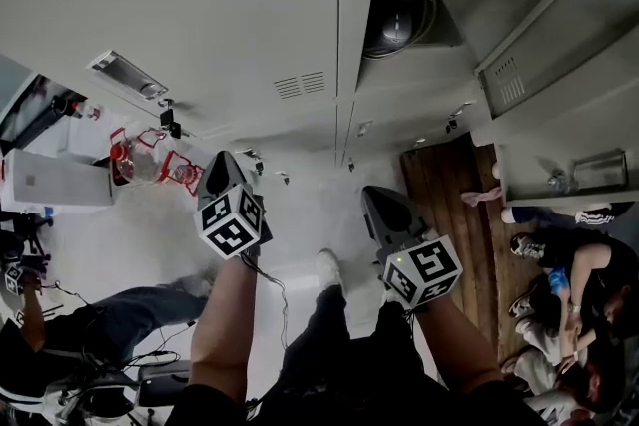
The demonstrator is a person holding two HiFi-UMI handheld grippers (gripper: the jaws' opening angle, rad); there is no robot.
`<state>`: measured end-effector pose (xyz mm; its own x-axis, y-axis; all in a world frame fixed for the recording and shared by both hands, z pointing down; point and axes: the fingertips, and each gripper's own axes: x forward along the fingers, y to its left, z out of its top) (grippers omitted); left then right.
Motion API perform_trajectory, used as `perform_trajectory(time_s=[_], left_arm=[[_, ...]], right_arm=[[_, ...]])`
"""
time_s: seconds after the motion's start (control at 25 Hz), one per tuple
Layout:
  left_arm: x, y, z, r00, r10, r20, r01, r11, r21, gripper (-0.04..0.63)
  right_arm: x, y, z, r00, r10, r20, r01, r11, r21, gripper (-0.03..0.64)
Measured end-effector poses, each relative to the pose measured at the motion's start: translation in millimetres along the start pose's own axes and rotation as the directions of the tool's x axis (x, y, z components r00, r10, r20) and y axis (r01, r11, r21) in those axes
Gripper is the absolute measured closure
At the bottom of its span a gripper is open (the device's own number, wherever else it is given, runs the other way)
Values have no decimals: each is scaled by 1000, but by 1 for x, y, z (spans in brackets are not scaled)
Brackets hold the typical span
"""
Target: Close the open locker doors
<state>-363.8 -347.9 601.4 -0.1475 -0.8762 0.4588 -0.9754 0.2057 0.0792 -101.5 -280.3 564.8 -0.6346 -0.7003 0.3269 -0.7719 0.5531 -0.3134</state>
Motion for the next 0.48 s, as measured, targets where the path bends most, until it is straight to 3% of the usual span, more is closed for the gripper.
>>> perform_trajectory(time_s=[0.28, 0.48], left_arm=[[-34, -55, 2, 988, -152, 15, 151, 986, 68, 591], [-74, -128, 7, 945, -325, 28, 317, 937, 146, 592]], right_arm=[[-27, -4, 16, 999, -16, 29, 17, 999, -28, 617], [-59, -13, 33, 997, -39, 64, 42, 998, -53, 617]])
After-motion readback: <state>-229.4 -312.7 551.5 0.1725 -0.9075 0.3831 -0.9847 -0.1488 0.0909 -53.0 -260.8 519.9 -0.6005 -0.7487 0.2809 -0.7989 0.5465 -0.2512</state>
